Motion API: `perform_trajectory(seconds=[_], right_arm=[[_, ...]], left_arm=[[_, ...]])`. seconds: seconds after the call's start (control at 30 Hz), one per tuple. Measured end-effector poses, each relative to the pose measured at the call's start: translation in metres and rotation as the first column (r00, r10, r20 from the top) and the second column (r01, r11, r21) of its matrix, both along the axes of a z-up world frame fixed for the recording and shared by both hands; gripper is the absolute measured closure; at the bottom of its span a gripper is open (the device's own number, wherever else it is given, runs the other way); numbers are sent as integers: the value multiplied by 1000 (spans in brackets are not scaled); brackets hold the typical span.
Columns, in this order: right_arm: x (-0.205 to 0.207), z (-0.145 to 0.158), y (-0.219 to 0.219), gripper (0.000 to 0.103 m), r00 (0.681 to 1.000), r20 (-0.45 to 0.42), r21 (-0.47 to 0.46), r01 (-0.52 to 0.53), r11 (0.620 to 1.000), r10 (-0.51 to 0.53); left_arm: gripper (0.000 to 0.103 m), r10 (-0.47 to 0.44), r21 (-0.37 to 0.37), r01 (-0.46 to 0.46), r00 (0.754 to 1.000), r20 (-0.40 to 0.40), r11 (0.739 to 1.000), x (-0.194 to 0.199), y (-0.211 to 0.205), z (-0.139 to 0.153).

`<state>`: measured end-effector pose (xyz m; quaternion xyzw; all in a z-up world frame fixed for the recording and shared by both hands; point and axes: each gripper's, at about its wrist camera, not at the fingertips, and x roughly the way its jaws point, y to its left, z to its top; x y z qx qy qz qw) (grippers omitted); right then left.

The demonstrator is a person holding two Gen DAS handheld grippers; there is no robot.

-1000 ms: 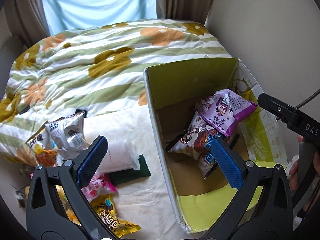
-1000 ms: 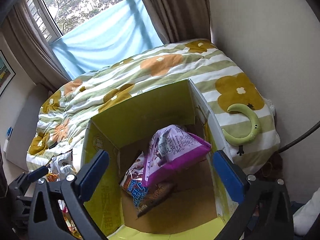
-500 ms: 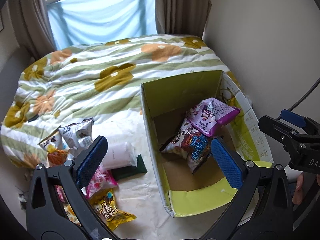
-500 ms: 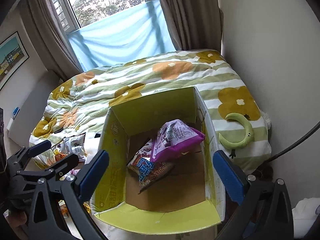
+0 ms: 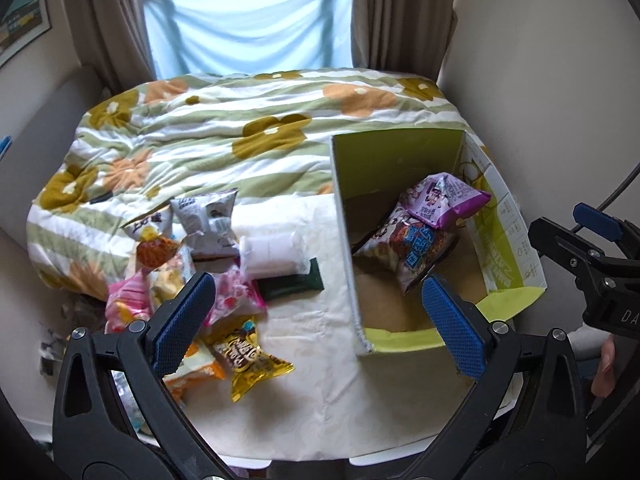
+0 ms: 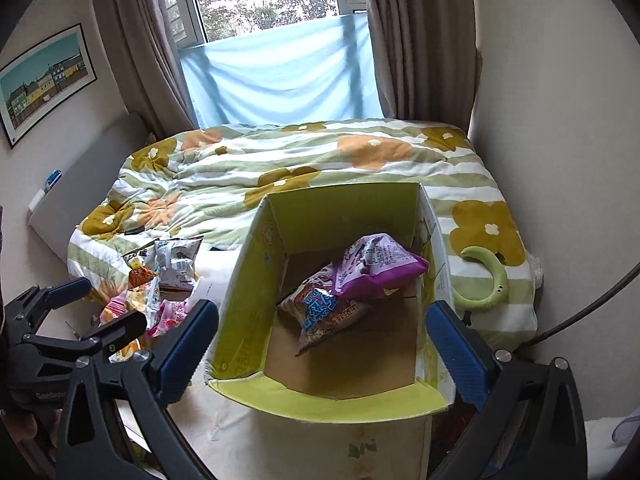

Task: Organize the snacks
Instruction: 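Withdraw both tools from the box back toward the snack pile, then grasp the white-blue MPM bag with the left tool while the right tool grasps the orange egg-cake bag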

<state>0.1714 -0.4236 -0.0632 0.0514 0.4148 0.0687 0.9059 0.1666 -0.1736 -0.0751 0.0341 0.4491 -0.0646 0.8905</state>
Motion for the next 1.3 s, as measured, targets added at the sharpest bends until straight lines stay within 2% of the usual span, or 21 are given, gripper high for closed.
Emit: perform_trajectory(seconds=[0.2, 0.5, 0.73, 0.93, 1.13, 1.3], right_arm=[[-18, -10, 39, 0, 999, -10, 33, -49, 998, 49], [-49, -32, 137, 0, 995, -54, 86, -84, 993, 89], [-66, -66, 221, 0, 990, -86, 80, -109, 991, 116], [-68, -98, 278, 0, 972, -97, 56, -211, 976, 215], [-57, -136, 317, 0, 936, -129, -5, -330, 944, 327], [-40, -161, 332, 0, 908, -149, -36, -401, 915, 392]], left_arm=[[1, 63, -20, -63, 998, -1, 998, -33, 60, -7], [1, 38, 30, -37, 998, -55, 999, -65, 162, -34], [1, -61, 85, 72, 989, -132, 994, -81, 232, -78], [1, -159, 130, 186, 968, -193, 974, -81, 271, -118], [1, -269, 171, 311, 935, -232, 935, -72, 277, -150], [1, -365, 170, 410, 899, -243, 896, -67, 271, -166]])
